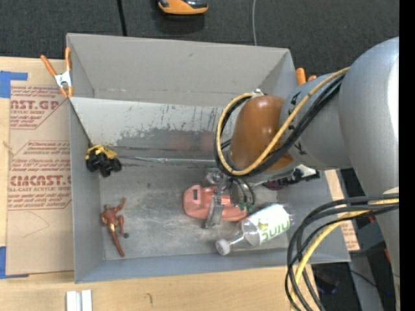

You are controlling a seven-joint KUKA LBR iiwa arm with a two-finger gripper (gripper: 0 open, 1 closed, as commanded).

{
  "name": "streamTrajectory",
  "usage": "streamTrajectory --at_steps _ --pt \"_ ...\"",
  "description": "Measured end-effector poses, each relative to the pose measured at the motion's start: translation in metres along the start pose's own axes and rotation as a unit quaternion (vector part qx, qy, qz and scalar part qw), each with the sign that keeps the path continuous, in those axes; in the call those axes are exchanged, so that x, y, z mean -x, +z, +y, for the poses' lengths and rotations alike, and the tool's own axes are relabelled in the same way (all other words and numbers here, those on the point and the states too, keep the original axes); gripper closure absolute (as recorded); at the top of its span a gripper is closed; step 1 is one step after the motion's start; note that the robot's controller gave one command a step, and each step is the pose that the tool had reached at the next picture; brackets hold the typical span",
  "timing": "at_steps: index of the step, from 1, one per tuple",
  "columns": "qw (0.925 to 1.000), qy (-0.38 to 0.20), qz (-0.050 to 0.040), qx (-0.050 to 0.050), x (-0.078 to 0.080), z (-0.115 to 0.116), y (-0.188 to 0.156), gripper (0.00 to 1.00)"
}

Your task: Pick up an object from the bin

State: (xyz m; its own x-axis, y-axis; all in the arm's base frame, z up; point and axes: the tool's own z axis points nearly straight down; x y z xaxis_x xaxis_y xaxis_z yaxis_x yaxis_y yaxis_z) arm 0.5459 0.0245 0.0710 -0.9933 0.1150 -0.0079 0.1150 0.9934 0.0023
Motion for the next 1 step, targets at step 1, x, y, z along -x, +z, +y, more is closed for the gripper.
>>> streamTrajectory --at_steps 1 --pt "1.0000 0.000 0.0000 0.000 0.0000 0.0000 0.0000 1.00"
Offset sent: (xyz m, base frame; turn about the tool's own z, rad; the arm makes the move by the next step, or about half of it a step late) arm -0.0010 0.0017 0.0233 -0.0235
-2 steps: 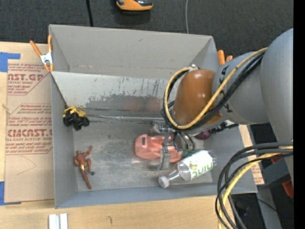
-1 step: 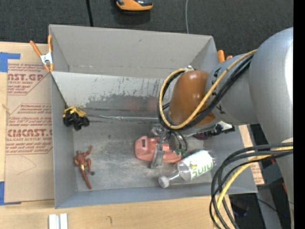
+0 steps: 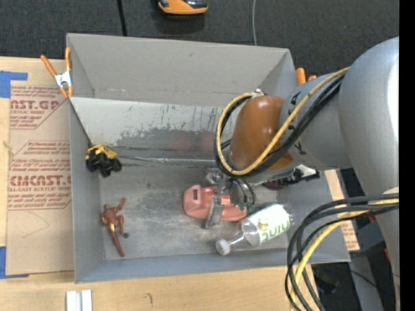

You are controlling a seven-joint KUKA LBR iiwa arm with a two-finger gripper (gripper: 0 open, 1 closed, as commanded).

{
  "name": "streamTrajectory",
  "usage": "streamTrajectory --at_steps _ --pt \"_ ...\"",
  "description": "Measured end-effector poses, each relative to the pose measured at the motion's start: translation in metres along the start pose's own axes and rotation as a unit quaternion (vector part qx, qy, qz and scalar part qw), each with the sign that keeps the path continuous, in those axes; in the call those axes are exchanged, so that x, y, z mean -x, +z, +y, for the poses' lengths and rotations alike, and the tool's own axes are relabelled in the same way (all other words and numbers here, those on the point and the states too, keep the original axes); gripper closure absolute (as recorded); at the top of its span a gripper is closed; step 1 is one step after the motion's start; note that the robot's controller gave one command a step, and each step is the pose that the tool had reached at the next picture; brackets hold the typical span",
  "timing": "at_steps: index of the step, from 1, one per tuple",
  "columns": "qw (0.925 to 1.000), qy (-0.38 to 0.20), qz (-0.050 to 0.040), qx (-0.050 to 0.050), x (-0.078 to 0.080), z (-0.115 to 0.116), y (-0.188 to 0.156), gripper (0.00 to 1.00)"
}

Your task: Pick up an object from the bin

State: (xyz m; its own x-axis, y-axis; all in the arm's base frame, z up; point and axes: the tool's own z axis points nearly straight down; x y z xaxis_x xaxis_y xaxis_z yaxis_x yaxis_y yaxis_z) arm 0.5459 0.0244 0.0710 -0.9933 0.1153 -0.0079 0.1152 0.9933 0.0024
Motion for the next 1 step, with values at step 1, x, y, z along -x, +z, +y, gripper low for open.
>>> streamTrajectory --at_steps 1 --pt "1.0000 -0.008 0.0057 -0.001 -0.0028 0.0006 -0.0121 1.00"
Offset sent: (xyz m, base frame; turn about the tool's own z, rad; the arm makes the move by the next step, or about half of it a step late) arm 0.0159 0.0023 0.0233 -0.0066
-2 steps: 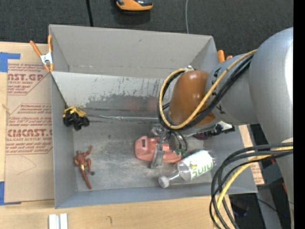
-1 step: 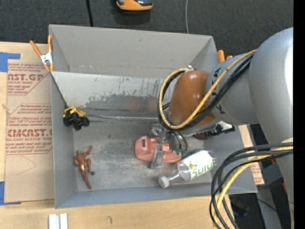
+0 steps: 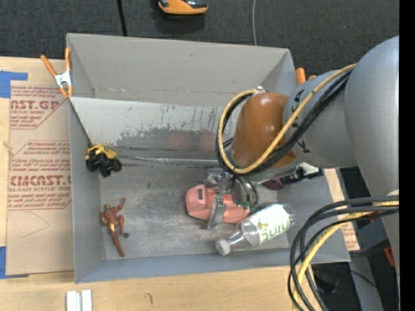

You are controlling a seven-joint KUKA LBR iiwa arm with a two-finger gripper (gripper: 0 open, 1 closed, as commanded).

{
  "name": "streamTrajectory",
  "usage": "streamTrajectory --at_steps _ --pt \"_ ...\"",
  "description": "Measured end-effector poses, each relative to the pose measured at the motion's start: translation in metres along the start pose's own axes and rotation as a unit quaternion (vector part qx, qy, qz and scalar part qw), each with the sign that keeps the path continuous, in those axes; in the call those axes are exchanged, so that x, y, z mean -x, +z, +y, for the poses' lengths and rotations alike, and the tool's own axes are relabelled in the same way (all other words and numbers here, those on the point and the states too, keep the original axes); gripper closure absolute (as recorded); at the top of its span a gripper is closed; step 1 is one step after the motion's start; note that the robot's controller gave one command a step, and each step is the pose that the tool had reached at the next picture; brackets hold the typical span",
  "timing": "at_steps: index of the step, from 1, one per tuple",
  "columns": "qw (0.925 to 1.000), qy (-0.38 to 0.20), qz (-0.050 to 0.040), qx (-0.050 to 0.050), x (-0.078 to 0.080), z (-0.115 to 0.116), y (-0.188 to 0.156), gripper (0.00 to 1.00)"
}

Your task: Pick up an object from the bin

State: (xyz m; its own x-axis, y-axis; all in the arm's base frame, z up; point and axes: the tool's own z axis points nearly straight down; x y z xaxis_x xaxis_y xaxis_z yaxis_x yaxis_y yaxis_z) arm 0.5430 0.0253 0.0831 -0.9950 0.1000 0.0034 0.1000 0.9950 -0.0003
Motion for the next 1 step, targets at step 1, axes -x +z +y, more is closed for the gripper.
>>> streamTrajectory --at_steps 1 --pt "1.0000 0.002 0.0005 0.000 0.0111 0.0022 -0.0070 1.00"
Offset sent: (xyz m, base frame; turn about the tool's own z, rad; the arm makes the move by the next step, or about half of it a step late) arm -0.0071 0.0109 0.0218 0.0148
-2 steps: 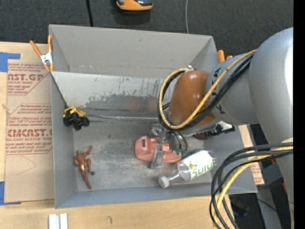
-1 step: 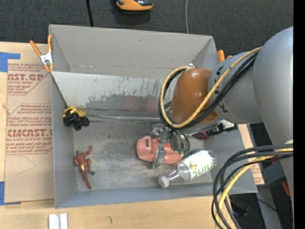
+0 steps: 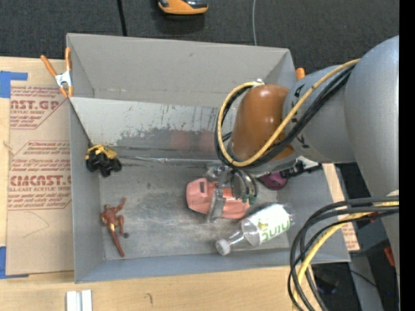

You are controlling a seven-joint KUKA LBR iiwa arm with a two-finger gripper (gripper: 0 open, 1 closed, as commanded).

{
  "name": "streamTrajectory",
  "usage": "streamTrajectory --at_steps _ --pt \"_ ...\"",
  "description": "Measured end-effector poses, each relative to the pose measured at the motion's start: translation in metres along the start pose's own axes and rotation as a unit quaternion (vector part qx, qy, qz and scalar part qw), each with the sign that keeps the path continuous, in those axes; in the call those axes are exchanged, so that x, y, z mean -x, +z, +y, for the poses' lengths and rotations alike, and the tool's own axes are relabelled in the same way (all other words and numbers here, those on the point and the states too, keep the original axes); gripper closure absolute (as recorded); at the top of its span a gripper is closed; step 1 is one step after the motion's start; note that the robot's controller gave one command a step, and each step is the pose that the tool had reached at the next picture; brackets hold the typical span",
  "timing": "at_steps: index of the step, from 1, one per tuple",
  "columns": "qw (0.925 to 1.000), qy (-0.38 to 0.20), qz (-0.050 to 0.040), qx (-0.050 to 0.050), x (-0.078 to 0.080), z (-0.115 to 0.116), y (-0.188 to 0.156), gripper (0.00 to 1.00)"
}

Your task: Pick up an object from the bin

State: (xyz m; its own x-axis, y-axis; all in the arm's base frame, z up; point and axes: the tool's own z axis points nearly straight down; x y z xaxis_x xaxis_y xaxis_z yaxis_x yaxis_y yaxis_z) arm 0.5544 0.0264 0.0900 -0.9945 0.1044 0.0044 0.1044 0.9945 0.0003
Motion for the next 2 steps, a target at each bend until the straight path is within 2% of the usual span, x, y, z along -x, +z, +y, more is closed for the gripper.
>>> streamTrajectory --at_steps 1,2 --pt "1.0000 0.002 -0.0004 0.000 -0.010 0.005 -0.007 1.00" --pt "1.0000 -0.008 0.0009 0.000 -0.008 0.016 -0.018 1.00"
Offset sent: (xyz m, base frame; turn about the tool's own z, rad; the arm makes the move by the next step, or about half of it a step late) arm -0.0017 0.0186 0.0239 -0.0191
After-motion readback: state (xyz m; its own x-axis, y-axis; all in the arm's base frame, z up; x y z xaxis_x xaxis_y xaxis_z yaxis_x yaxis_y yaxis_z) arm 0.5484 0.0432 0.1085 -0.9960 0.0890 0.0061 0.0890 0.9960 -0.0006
